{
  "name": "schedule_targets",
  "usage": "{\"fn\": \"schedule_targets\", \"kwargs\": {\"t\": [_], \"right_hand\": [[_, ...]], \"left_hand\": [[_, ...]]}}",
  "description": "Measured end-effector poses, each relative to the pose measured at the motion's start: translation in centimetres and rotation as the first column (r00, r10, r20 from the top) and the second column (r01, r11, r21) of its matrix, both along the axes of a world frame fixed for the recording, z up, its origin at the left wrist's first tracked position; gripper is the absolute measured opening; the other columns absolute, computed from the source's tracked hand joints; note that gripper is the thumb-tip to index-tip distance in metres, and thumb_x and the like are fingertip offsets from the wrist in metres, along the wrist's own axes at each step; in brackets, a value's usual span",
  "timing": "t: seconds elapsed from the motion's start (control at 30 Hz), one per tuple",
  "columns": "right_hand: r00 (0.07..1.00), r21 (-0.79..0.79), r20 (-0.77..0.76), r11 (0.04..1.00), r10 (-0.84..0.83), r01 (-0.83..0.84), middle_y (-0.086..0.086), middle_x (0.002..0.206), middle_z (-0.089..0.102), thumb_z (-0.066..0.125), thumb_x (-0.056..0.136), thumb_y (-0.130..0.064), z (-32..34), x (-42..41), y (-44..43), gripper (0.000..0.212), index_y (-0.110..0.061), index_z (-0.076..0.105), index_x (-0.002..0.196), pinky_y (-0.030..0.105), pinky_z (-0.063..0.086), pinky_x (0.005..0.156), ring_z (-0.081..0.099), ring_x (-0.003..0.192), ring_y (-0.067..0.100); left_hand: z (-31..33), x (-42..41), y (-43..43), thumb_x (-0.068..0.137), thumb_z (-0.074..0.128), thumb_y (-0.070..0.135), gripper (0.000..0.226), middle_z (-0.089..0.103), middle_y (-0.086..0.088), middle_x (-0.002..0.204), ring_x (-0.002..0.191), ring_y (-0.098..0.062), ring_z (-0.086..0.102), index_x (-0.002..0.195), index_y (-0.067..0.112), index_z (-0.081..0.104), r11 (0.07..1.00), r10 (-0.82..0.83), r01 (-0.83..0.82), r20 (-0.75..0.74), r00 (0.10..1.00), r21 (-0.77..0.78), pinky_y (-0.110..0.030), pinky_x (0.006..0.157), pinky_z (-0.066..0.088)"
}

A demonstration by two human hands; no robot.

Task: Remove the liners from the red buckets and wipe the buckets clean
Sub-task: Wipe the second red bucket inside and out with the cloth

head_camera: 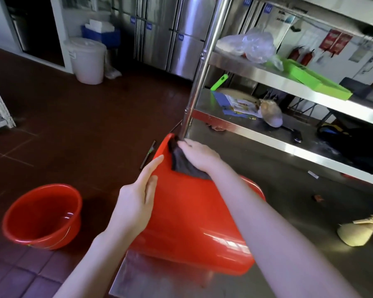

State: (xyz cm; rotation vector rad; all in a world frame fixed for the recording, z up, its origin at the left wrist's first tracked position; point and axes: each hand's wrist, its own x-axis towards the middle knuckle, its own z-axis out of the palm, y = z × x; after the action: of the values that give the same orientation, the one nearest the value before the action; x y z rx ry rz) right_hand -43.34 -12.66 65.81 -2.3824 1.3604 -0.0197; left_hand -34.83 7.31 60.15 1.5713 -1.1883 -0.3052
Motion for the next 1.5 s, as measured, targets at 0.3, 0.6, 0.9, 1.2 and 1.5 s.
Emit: {"fn": "schedule_targets", "kwargs": {"t": [0.3,0.6,0.9,1.2,1.5], "right_hand": [[0.96,-0.623,-0.094,0.736,0.264,-0.263,-0.005,0.164,0.011,0.035,0.089,-0.071,-5.5,-10.3,12.2,0.078,-0.034,0.017,0.155,0.053,0.013,0.12,0.008,0.151,0.021],[0.997,-0.558,-0.037,0.829,-0.061,0.03,-0.007,0.162,0.016,0.027,0.096,-0.061,-6.7,-17.9,12.2,0.064,-0.031,0.025,0.153,0.052,0.021,0.118,0.013,0.15,0.018],[0.985,-0.63,0.151,0.776,0.083,0.031,-0.007,0.158,0.029,0.04,0.096,-0.05,-6.2,-5.1,15.1,0.055,-0.03,0.037,0.147,0.058,0.018,0.116,0.026,0.146,0.026],[0.948,-0.447,0.093,0.838,-0.305,0.314,-0.006,0.148,0.047,0.029,0.094,-0.058,-3.7,-12.2,7.4,0.056,-0.032,0.049,0.14,0.047,0.028,0.112,0.041,0.136,0.021],[0.992,-0.49,0.074,0.87,0.107,-0.057,-0.012,0.155,0.035,0.034,0.091,-0.054,-2.7,-5.6,10.7,0.059,-0.034,0.038,0.146,0.047,0.023,0.115,0.031,0.142,0.018]], "left_hand": [[0.5,0.5,-2.3,0.103,0.036,0.033,0.042,0.055,-0.001,0.045,0.032,-0.008,0.042,0.135,0.059,0.039,1.0,0.006,-0.007,0.032,0.999,0.021,-0.017,0.037,0.036],[2.3,0.6,-2.9,0.095,0.052,0.045,0.047,0.066,-0.018,0.07,0.044,-0.03,0.055,0.135,0.059,0.034,0.984,-0.087,0.091,-0.038,0.996,0.151,-0.033,0.049,0.054],[1.8,0.4,-3.8,0.101,0.039,0.039,0.039,0.063,0.011,0.085,0.064,0.002,0.058,0.135,0.058,0.036,0.989,0.05,-0.057,0.051,0.997,0.138,-0.01,0.06,0.041],[-1.4,-1.0,2.1,0.098,0.033,0.048,0.043,0.051,-0.014,0.053,0.039,-0.013,0.044,0.14,0.06,0.029,0.999,0.008,-0.006,-0.047,0.999,0.04,-0.037,0.039,0.051],[0.1,-0.4,1.8,0.093,0.03,0.064,0.04,0.07,0.011,0.086,0.069,-0.006,0.063,0.133,0.068,0.028,0.995,-0.028,0.047,-0.21,0.977,0.088,-0.036,0.072,0.06]]}}
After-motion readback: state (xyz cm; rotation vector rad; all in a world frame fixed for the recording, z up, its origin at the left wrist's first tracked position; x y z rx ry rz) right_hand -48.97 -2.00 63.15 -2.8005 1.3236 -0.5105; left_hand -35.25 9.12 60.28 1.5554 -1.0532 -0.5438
